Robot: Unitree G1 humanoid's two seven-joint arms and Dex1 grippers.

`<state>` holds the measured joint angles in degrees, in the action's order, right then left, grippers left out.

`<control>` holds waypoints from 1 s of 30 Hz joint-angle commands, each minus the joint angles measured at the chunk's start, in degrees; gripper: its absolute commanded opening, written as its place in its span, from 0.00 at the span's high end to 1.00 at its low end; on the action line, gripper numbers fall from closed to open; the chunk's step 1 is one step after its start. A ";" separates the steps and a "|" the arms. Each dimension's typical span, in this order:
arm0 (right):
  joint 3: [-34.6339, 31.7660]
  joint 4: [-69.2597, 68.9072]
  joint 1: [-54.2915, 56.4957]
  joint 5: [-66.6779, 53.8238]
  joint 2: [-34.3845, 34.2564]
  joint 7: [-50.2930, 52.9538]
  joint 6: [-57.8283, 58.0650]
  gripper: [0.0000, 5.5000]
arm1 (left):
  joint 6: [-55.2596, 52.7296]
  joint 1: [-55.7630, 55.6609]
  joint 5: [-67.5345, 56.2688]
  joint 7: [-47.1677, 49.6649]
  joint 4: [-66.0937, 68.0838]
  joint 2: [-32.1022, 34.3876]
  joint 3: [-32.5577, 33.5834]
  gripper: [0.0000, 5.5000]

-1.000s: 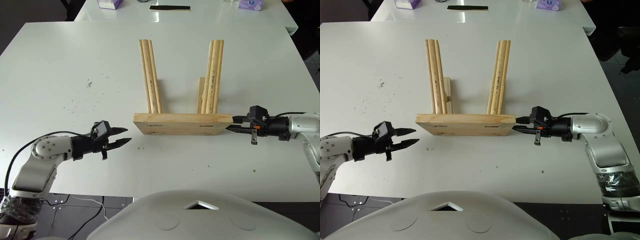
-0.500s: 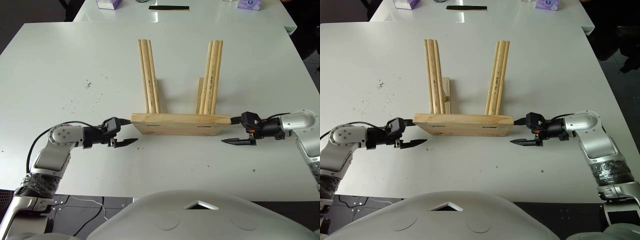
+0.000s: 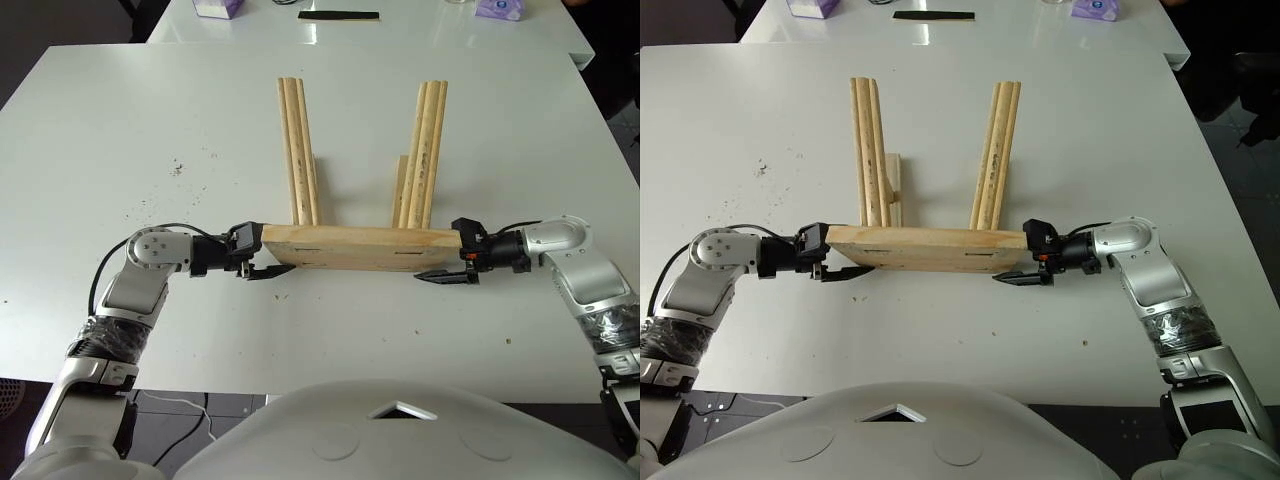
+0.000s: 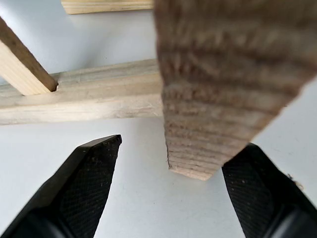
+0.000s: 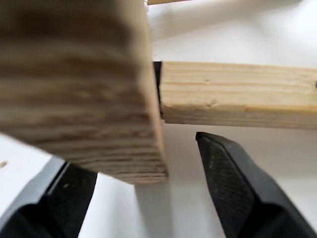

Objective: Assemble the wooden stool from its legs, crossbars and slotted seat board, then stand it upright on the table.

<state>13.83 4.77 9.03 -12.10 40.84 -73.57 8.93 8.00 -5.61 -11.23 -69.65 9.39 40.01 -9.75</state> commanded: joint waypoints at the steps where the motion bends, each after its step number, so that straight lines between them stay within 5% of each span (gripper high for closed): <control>1: 0.45 0.08 1.73 -0.27 -1.42 -0.15 -0.06 0.53 | 0.93 -1.44 0.40 -0.39 1.58 -0.87 -0.50 0.48; 8: -0.27 0.58 1.65 -1.82 -1.22 -2.16 1.42 0.73 | 0.16 -1.12 0.12 -0.87 1.42 0.26 0.51 0.68; 11: -0.70 -1.40 1.20 -4.36 -1.16 -3.42 4.30 0.73 | -2.54 -1.20 -1.19 -0.87 -0.13 0.34 1.09 0.73; 18: -6.81 -13.83 -0.76 -19.71 0.28 -3.66 22.14 0.74 | -35.20 -1.46 -28.20 2.40 -17.52 -0.90 11.18 0.73; 23: -19.71 -23.50 2.44 -58.83 -2.72 15.88 42.60 0.74 | -45.43 0.48 -66.17 26.92 -28.08 -6.22 21.69 0.73; 26: -18.59 -27.42 3.11 -83.33 -1.23 32.27 34.76 0.74 | -35.15 0.87 -83.98 44.72 -34.71 -10.11 19.81 0.73; 30: -16.43 -31.95 7.22 -99.71 -5.45 47.91 21.66 0.74 | -19.90 -2.74 -93.28 62.44 -41.73 -17.66 17.88 0.72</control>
<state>0.23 -6.02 8.20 -50.97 49.44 -71.89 36.14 -26.99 -1.15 -50.70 -66.80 -7.40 44.53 1.22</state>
